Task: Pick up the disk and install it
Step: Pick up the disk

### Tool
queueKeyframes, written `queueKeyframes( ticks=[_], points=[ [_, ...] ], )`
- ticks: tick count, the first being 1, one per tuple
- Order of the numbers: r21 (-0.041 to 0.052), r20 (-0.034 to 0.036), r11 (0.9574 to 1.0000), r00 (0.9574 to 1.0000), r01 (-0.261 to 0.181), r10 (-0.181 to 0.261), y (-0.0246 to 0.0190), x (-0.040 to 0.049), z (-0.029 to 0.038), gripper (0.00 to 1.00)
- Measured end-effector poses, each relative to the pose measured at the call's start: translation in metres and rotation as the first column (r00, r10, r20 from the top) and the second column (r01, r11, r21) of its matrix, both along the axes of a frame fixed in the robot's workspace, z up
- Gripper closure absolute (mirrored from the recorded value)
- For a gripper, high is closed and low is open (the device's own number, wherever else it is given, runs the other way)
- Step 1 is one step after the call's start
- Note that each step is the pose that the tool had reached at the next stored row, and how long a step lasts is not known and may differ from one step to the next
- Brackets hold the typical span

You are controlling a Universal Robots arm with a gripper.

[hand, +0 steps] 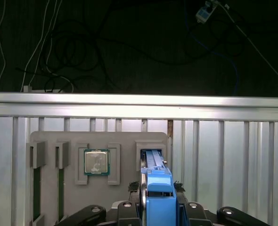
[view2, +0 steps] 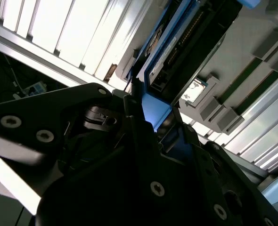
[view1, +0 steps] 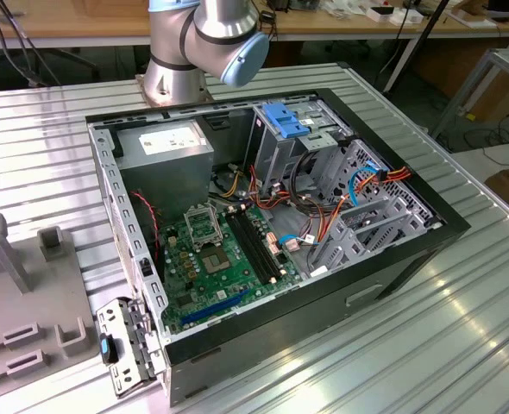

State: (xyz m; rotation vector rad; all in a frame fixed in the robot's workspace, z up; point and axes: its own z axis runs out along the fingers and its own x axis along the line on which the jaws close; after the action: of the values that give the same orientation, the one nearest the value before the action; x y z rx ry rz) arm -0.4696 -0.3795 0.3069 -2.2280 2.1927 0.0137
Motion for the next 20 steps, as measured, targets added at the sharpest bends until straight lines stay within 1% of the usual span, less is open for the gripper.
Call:
queueKeyframes(
  ticks=[3, 5, 20],
  points=[
    [-0.0005, -0.0012, 1.0, 1.0, 0.0, 0.0, 0.0, -0.0001, -0.0017, 0.63],
    [-0.0001, -0.0003, 1.0, 1.0, 0.0, 0.0, 0.0, 0.0, -0.0046, 0.63],
    [0.0001, 0.0002, 1.0, 1.0, -0.002, 0.002, 0.0, 0.0, -0.0052, 0.63]
  ],
)
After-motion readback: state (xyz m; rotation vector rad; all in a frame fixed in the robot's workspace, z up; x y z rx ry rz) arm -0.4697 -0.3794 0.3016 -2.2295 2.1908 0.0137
